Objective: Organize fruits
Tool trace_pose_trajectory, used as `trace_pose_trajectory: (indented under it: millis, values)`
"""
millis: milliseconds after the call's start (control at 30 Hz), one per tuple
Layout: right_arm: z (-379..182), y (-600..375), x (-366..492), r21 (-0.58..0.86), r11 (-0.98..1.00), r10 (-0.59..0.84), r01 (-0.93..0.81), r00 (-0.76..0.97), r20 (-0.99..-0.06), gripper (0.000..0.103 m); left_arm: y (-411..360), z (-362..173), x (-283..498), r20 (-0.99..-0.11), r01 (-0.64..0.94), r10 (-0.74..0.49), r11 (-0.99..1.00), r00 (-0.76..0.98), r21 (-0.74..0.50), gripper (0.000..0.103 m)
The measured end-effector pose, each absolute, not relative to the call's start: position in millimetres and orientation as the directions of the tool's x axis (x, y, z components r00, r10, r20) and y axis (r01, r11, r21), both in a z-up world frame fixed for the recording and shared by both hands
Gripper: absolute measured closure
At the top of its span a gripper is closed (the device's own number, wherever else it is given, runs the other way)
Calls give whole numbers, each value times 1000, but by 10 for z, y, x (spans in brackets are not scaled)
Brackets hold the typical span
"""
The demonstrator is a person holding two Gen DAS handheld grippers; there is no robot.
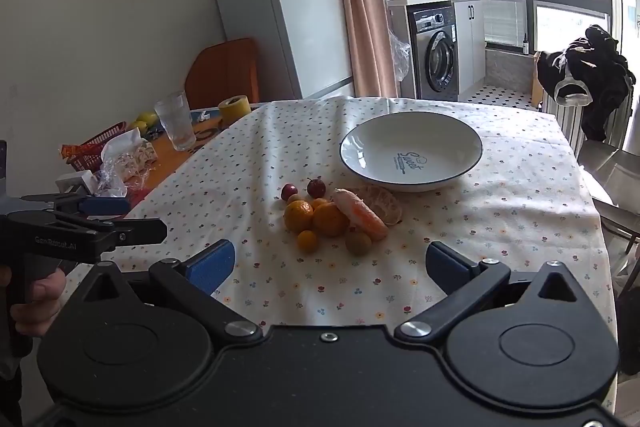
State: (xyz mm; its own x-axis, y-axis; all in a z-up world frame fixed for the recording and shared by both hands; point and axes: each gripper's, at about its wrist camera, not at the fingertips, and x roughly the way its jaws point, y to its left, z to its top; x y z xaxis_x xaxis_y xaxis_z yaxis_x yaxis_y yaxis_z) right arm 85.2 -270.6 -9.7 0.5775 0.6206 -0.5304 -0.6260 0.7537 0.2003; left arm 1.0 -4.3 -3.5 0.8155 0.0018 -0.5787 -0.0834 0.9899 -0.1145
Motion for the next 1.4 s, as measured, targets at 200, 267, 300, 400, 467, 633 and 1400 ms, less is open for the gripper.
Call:
trace_pose_trajectory:
  millis: [200, 267, 300, 400, 467, 633, 1400]
  values:
    - [-107, -2687, 904, 226, 762, 618, -607, 577, -534, 0, -3, -72, 23, -582, -105, 12, 986, 813, -126, 0]
    - [-111, -2693, 928, 246, 763, 621, -597, 573, -536, 0, 10, -74, 31, -578, -105, 9, 986, 816, -132, 0]
    - [-110, -2693, 931, 247, 764, 621, -596, 573, -535, 0, 17, -77, 31, -575, -104, 7, 985, 818, -136, 0]
    - [-107, -2687, 927, 234, 768, 614, -596, 581, -535, 0, 22, -77, 33, -574, -106, 7, 985, 819, -139, 0]
    - [-103, -2684, 923, 234, 769, 612, -595, 581, -536, 0, 20, -73, 20, -570, -106, 9, 985, 822, -137, 0]
    - [-108, -2712, 929, 237, 772, 609, -589, 582, -538, 0, 15, -55, 2, -566, -110, 17, 985, 824, -131, 0]
    - [-87, -2700, 917, 219, 781, 597, -585, 596, -538, 0, 44, -50, 1, -567, -113, 21, 985, 823, -129, 0]
